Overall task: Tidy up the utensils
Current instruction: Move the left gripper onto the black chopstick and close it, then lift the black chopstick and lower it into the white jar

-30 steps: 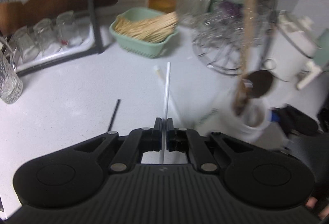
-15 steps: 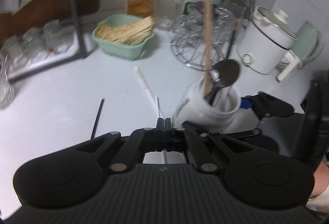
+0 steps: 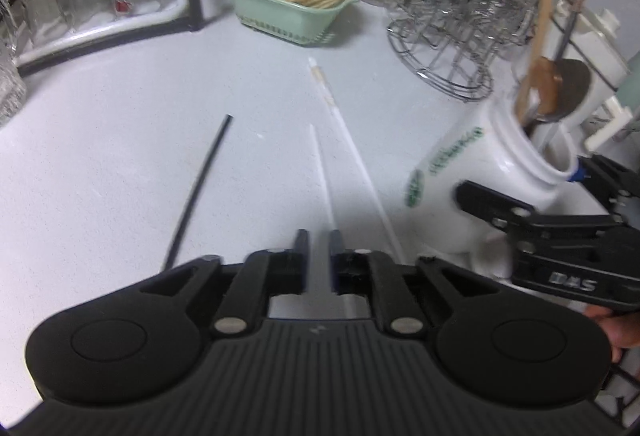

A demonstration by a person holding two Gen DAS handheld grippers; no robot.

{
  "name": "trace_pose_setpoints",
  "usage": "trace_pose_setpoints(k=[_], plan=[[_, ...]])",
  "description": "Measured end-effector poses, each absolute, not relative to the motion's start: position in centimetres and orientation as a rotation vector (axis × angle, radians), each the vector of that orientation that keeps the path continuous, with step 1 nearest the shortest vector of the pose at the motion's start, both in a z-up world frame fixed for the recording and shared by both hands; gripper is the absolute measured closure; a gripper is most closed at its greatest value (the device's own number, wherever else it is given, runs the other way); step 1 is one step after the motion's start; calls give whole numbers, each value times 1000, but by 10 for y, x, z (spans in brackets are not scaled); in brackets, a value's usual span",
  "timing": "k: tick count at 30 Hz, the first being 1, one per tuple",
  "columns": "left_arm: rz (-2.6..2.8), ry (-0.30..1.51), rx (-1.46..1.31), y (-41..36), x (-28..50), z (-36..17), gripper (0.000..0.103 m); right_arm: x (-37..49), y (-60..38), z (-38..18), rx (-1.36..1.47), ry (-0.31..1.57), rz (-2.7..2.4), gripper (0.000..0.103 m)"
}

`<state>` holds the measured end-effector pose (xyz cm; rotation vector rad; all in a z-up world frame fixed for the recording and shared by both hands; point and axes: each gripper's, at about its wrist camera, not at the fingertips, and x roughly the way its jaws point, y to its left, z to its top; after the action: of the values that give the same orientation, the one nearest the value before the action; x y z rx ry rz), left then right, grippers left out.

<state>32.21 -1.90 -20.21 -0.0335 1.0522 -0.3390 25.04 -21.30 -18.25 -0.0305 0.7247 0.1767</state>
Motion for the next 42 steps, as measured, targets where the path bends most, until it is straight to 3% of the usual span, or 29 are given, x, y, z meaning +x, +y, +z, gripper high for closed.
trace_pose_setpoints(k=[2, 12, 15, 22, 30, 42], plan=[[-306, 1015, 17, -14, 323, -202, 64, 249, -215, -182, -31, 728, 177, 13], [-217, 994, 186, 31, 331, -214, 63, 249, -215, -181, -31, 744, 178, 13], [-227, 1014, 197, 38, 333, -219, 66, 249, -215, -181, -27, 749, 173, 13], [-281, 1068, 187, 37, 340, -224, 97, 250, -214, -180, -25, 763, 157, 13], [-295, 1087, 140, 32, 347, -221, 99, 250, -212, -179, -22, 774, 143, 13], [-346, 939, -41, 1, 331, -157, 99, 248, -209, -180, -24, 767, 154, 12]])
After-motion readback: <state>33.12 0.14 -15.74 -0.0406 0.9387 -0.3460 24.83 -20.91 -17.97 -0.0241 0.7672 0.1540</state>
